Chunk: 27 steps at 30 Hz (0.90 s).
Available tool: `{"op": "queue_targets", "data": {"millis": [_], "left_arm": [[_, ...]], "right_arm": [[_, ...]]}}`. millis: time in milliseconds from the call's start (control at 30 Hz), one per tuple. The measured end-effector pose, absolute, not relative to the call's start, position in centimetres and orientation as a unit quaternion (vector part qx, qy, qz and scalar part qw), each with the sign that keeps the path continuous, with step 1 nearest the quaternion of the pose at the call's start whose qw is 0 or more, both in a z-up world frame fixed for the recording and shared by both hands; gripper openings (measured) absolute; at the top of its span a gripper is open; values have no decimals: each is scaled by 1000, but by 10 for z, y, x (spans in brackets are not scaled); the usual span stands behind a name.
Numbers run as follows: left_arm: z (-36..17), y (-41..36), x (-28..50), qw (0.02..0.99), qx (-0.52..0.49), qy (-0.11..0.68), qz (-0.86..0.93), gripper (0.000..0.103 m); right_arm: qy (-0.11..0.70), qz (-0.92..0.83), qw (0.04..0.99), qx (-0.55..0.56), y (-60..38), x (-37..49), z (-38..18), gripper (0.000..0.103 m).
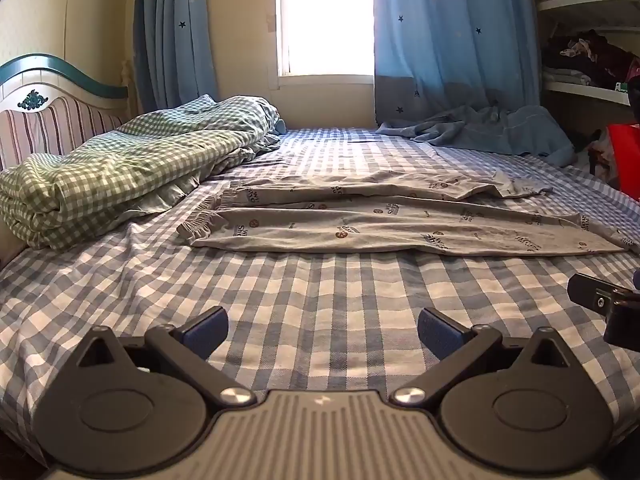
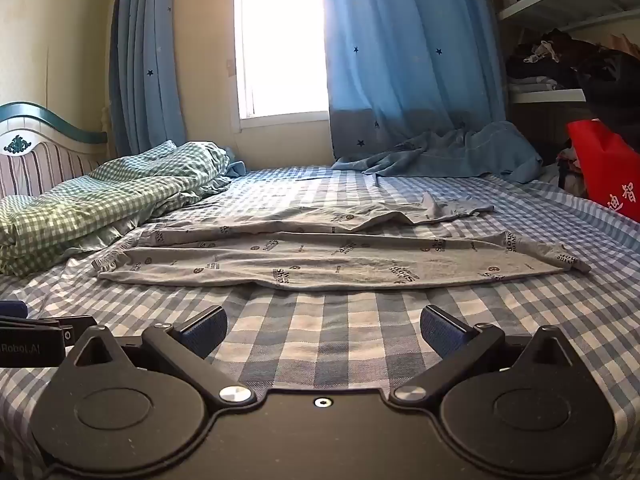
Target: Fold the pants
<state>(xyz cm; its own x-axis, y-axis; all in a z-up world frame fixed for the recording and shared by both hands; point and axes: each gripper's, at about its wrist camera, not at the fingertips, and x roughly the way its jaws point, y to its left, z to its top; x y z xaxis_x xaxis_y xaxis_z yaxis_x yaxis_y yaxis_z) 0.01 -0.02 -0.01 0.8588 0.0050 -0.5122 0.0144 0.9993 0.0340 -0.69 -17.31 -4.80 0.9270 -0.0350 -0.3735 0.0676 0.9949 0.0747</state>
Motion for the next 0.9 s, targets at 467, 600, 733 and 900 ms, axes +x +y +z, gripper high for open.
{"op": "queue_targets", "data": {"millis": [467, 600, 733, 900], "left_arm": [[0, 2, 0, 964, 23, 265, 0, 103], [0, 2, -1, 964, 27, 266, 1, 103], [0, 1, -1, 963, 27, 267, 1, 103], [0, 2, 1, 963, 28, 269, 2, 103]], "right_arm": [[192, -28, 980, 45, -172, -7, -48, 103], [194, -26, 980, 46, -174, -6, -49, 103], [196, -27, 979, 46, -172, -7, -49, 102], [202, -29, 978, 43, -176, -3, -58, 103]]}}
